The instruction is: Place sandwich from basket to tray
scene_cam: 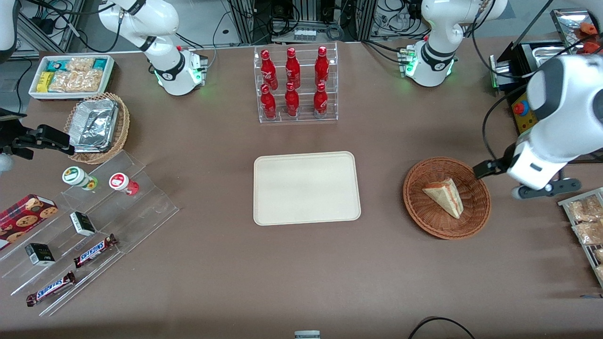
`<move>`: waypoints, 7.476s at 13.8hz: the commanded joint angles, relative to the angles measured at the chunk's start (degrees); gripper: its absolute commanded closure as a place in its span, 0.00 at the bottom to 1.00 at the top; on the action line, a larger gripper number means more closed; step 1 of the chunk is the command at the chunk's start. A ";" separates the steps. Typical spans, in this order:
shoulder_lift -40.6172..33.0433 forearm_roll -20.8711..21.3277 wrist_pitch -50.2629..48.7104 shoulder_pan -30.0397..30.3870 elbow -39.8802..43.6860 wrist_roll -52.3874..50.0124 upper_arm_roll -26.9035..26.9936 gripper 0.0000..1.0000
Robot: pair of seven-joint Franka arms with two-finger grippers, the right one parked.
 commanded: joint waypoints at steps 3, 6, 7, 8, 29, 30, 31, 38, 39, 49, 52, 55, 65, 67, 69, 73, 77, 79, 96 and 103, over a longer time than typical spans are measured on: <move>1.24 0.65 10.24 -1.20 -7.48 -10.05 0.03 0.00; 2.73 0.65 17.44 -2.25 -12.22 -15.32 0.03 0.00; 2.82 0.65 19.56 -2.86 -13.81 -16.38 0.03 0.00; 2.91 0.74 21.23 -3.13 -15.39 -17.18 0.03 0.00; 4.67 0.65 1.53 -6.72 1.24 -19.29 -0.14 1.00; 5.02 0.65 -3.14 -8.56 5.90 -19.29 -0.23 1.00; 5.20 0.56 -6.40 -10.67 9.61 -19.21 -0.23 1.00; 10.02 0.03 -10.13 -24.29 20.53 -19.99 -0.23 1.00; 11.69 -0.05 -9.87 -26.05 21.67 -20.95 -0.14 1.00; 29.18 -0.06 1.56 -39.16 29.68 -28.44 -0.14 1.00; 32.17 0.12 6.04 -41.88 29.42 -29.75 -0.14 1.00; 34.72 0.30 6.22 -43.38 29.60 -29.93 -0.14 1.00; 36.75 0.47 6.13 -44.09 29.07 -29.58 -0.05 0.27; 36.23 0.47 5.96 -44.00 29.24 -29.49 0.03 0.01; 34.91 0.30 5.61 -43.56 29.68 -29.84 0.12 0.01; 31.31 -0.05 5.52 -43.04 29.60 -30.80 0.39 0.01; 24.90 -0.23 0.01 -39.79 29.24 -33.53 0.47 0.01; 20.60 -0.32 -7.62 -36.98 29.16 -34.15 0.47 0.01; -0.86 -1.71 -29.02 -9.56 23.54 -2.35 0.47 0.01; -10.79 -2.43 -27.79 -2.88 12.55 11.98 0.47 0.01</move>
